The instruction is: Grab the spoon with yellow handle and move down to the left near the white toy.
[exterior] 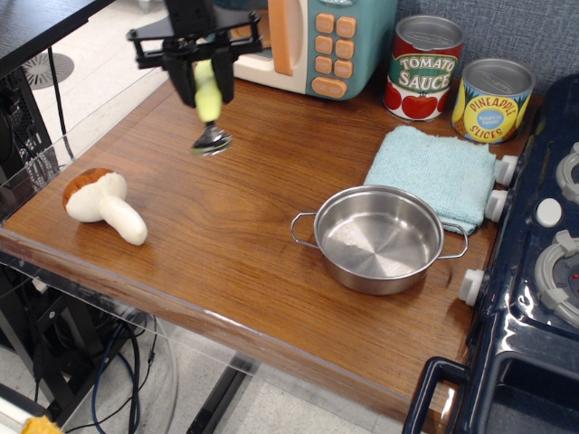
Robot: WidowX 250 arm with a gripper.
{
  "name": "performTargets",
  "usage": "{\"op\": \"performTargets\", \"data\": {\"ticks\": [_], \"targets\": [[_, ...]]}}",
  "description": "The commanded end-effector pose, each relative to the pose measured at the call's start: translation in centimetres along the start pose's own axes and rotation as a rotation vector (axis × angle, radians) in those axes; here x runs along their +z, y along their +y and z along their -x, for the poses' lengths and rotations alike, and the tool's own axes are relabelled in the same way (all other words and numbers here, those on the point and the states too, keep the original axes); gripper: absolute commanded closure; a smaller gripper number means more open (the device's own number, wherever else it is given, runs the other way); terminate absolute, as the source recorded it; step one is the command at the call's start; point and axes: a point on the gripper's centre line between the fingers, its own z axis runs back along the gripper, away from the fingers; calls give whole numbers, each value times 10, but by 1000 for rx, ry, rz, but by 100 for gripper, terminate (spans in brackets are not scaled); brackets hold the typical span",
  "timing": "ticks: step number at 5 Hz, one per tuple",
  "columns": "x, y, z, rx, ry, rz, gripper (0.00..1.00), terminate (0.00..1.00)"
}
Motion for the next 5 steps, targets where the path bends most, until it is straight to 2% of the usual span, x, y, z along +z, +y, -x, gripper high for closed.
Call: {"op": "performTargets", "data": {"ticks": [1,3,4,5], "targets": [[1,9,5,-292,-65,10,100,0],[-31,-2,27,-456,-43,-9,100,0],[-50,-6,30,-477,-47,-4,100,0],[-60,-10,30,-503,-49,-28,100,0]]}}
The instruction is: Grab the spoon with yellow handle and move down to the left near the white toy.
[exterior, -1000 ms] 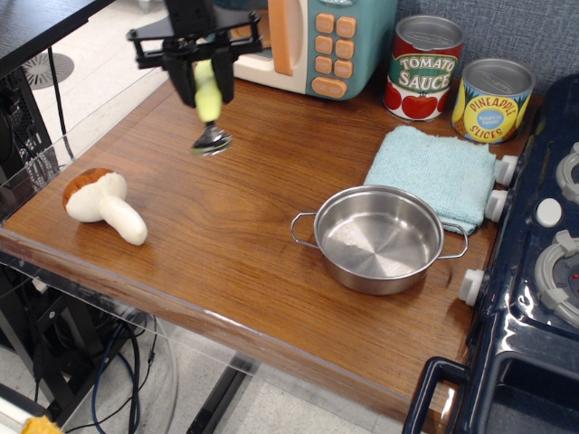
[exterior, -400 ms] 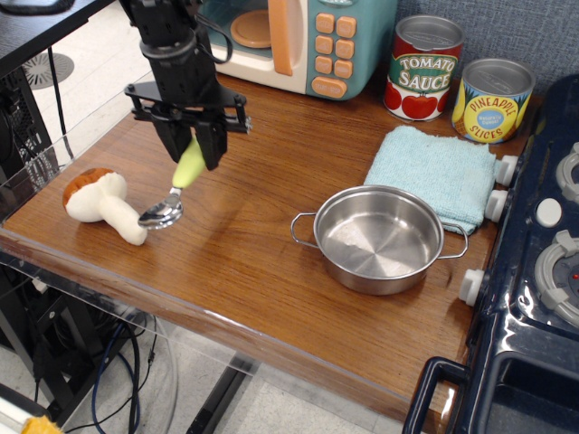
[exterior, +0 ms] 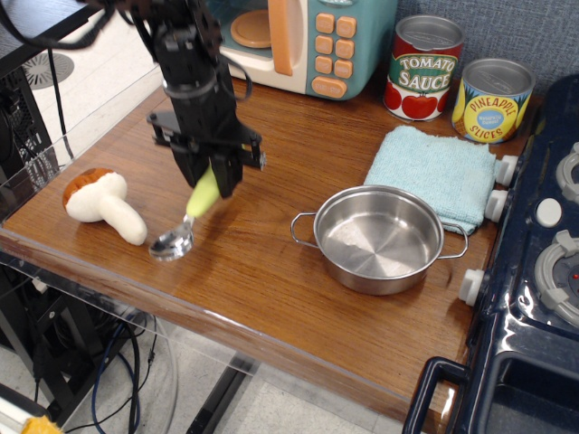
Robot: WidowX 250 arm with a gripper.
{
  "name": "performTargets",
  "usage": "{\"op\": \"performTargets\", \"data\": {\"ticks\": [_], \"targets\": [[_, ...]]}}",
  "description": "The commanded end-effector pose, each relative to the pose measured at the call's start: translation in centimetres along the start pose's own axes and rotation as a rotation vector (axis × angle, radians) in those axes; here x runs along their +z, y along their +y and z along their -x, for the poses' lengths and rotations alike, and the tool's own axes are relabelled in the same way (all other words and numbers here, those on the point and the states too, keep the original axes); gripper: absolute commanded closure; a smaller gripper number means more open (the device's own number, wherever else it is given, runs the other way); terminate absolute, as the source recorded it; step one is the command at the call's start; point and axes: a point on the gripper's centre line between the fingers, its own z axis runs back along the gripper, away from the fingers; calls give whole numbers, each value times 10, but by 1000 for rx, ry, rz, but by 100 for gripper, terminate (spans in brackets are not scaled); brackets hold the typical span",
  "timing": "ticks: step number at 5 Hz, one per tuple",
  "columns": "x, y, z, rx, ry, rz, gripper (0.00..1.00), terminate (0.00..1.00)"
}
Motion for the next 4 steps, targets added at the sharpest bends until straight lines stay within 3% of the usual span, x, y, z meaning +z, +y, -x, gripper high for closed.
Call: {"op": "performTargets", "data": {"ticks": [1,2,4], "targets": [[-2,-2,-21,-58,-32,-23,100,0],[-3,-4,-22,-85,-19,-31,0,0],[3,-5,-22,-81,-19,-43,0,0]]}}
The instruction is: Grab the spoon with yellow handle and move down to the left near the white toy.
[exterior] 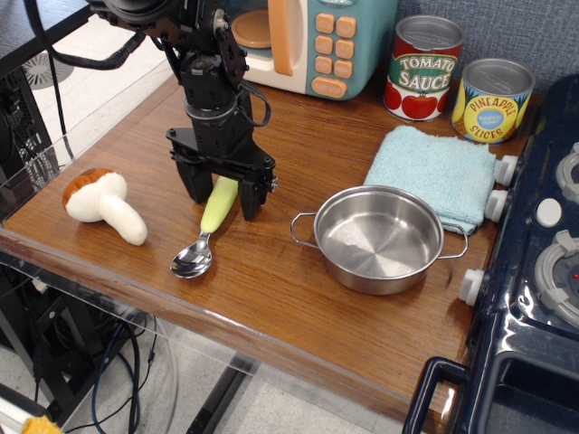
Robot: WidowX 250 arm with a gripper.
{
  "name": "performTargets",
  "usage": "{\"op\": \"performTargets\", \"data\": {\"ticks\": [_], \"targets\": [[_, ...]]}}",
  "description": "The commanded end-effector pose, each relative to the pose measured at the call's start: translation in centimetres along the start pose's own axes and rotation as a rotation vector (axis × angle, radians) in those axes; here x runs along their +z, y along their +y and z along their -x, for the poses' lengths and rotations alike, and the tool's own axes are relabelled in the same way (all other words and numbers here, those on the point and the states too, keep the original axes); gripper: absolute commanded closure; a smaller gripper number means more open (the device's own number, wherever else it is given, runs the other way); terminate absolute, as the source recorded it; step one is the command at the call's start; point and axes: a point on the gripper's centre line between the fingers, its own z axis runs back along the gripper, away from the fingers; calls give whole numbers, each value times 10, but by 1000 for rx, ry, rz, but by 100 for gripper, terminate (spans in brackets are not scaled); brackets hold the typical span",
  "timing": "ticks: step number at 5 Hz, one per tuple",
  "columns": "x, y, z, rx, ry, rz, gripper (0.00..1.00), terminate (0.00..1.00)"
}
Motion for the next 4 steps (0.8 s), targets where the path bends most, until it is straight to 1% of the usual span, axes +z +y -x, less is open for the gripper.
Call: {"op": "performTargets", "data": {"ticks": [1,2,3,4], "targets": [[27,3,-24,-17,-69,-24,0,0],[53,3,-27,7,-101,-17,0,0],[90,6,-29,23,-178,-9,0,0],[100,10,-28,47,-174,-4,0,0]]}}
